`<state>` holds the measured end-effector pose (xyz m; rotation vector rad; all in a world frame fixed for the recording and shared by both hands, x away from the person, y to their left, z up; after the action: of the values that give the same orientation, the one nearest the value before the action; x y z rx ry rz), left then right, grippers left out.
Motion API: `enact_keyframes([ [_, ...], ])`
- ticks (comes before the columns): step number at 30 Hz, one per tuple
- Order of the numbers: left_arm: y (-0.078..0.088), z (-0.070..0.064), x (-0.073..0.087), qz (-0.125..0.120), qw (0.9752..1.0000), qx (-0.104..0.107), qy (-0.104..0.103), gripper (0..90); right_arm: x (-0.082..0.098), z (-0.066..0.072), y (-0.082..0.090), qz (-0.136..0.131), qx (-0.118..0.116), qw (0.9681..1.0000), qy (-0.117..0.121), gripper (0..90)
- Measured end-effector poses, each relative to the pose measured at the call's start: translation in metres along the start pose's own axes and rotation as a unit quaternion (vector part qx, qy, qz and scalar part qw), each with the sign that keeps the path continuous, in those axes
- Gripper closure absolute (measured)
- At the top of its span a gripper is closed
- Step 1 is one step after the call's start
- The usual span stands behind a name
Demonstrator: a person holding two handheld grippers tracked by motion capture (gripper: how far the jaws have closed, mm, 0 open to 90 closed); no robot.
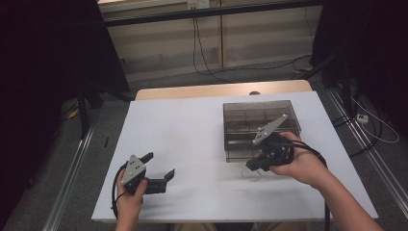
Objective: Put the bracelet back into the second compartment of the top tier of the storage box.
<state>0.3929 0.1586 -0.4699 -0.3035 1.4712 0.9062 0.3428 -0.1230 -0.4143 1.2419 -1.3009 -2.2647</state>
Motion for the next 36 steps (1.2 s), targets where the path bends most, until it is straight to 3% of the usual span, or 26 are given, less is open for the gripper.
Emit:
enact_keyframes([
  [21,0.001,0.0,0.0,0.001,1.0,0.0,0.0,2.4,-0.016,-0.007,0.027,-0.003,0.014,0.9999,-0.002,87.3],
  [36,0.001,0.001,0.001,0.001,1.0,0.0,0.002,2.4,-0.026,-0.012,0.037,0.0,0.02,0.9998,-0.001,87.3],
])
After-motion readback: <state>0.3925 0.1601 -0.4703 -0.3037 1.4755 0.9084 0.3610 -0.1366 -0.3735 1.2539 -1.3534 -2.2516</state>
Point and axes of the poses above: each handheld gripper's, and its own axes: y roughly backward along the jaws, x roughly out of its underside, z roughly to its left, the point moved 10 cm from there along -y, roughly forward along the jaws, and after that the axes turned 7 degrees about -y, right-handed, at the moved point
